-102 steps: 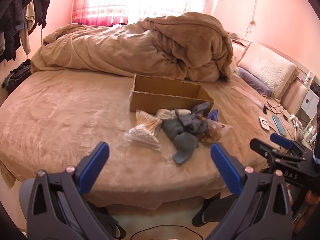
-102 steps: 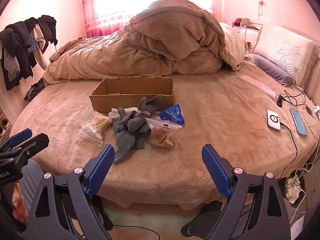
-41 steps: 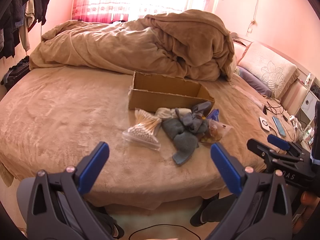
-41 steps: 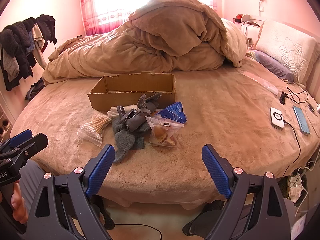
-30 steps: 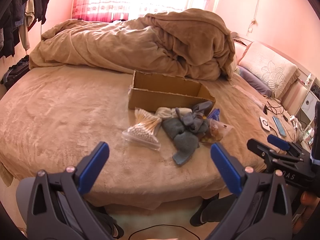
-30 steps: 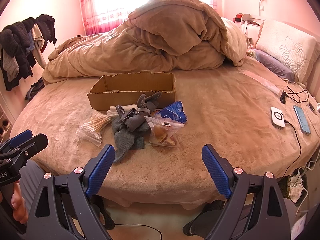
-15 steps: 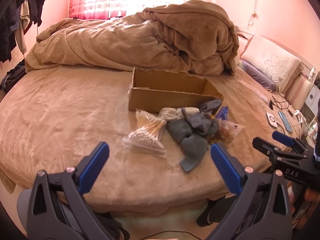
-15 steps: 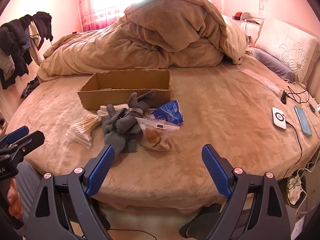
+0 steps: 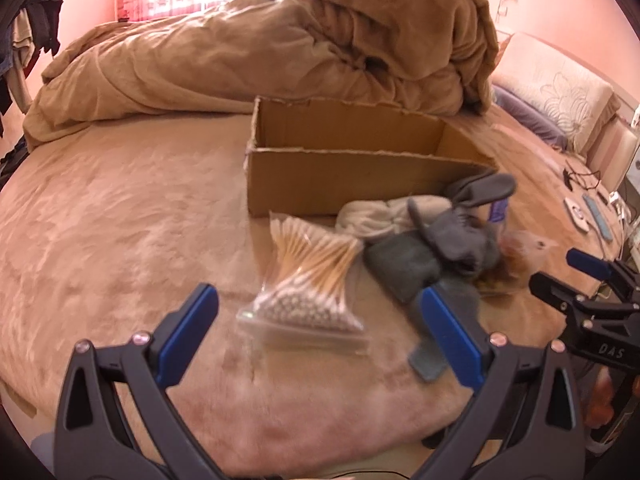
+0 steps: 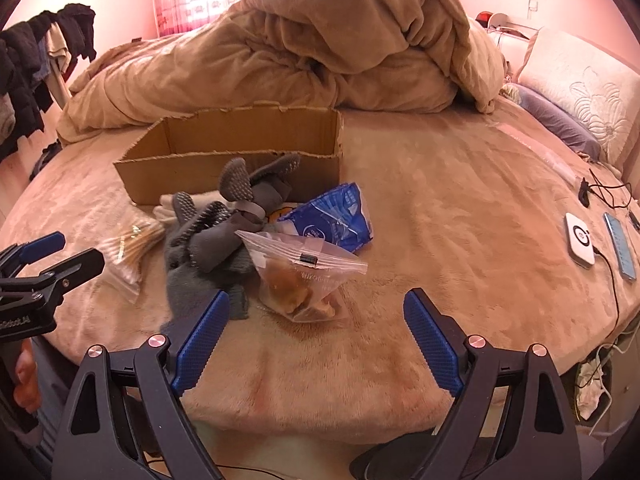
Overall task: Organize objects
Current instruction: 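Grasp the cotton swab bag with left tool while right tool grasps the zip snack bag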
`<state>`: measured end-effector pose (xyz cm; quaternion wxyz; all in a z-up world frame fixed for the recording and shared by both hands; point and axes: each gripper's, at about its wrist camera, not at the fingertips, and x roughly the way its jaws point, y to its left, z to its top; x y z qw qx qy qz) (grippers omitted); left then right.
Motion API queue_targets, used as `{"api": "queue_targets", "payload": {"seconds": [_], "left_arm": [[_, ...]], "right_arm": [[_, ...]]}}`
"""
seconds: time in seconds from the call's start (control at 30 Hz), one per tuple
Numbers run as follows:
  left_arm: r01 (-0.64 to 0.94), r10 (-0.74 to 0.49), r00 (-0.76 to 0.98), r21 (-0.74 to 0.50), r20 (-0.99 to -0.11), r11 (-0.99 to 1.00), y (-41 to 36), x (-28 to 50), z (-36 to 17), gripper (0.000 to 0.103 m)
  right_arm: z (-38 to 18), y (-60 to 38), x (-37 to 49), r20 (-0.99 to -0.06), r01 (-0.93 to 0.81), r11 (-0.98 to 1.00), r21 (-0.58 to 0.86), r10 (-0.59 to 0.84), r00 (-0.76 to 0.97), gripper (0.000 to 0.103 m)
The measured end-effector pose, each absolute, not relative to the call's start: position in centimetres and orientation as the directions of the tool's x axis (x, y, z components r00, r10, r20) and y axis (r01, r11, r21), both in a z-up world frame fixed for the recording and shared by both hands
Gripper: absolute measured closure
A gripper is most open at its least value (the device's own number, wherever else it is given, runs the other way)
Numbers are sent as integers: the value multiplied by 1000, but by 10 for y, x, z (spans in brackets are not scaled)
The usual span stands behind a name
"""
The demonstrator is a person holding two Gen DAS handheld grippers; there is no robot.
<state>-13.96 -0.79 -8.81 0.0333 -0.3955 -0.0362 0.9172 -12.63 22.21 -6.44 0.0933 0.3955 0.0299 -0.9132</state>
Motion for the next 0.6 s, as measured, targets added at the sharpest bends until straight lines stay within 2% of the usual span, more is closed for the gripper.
{"api": "queue_targets", "payload": {"seconds": [0.07, 0.13, 0.3, 0.37, 0.47, 0.53, 0.6], "left_arm": [[-34, 85, -677, -84, -731, -996, -9, -149, -96, 2], [-32, 78, -667, -77, -741, -997, -10, -157, -104, 8], [-23, 63, -626, -62, -777, -998, -12, -173, -127, 15], [-26, 55, -621, -50, -782, -998, -11, -175, -132, 18], [-31, 35, -629, -19, -777, -999, -8, -177, -135, 26], [-34, 39, -638, -22, -769, -999, -8, -177, -134, 32], [-37, 49, -645, -33, -763, -999, -9, -174, -132, 34]], "right_arm": [[-70, 221, -132, -734, 194, -981, 19, -146, -663, 12], [-76, 220, -139, -741, 196, -980, 22, -148, -655, 12], [-84, 219, -152, -741, 196, -980, 21, -147, -656, 12], [-87, 220, -155, -737, 201, -979, 23, -152, -659, 17], [-93, 222, -161, -748, 216, -974, 61, -188, -637, 30], [-95, 223, -162, -752, 230, -969, 87, -215, -623, 47], [-93, 221, -161, -748, 248, -964, 96, -234, -621, 56]]}}
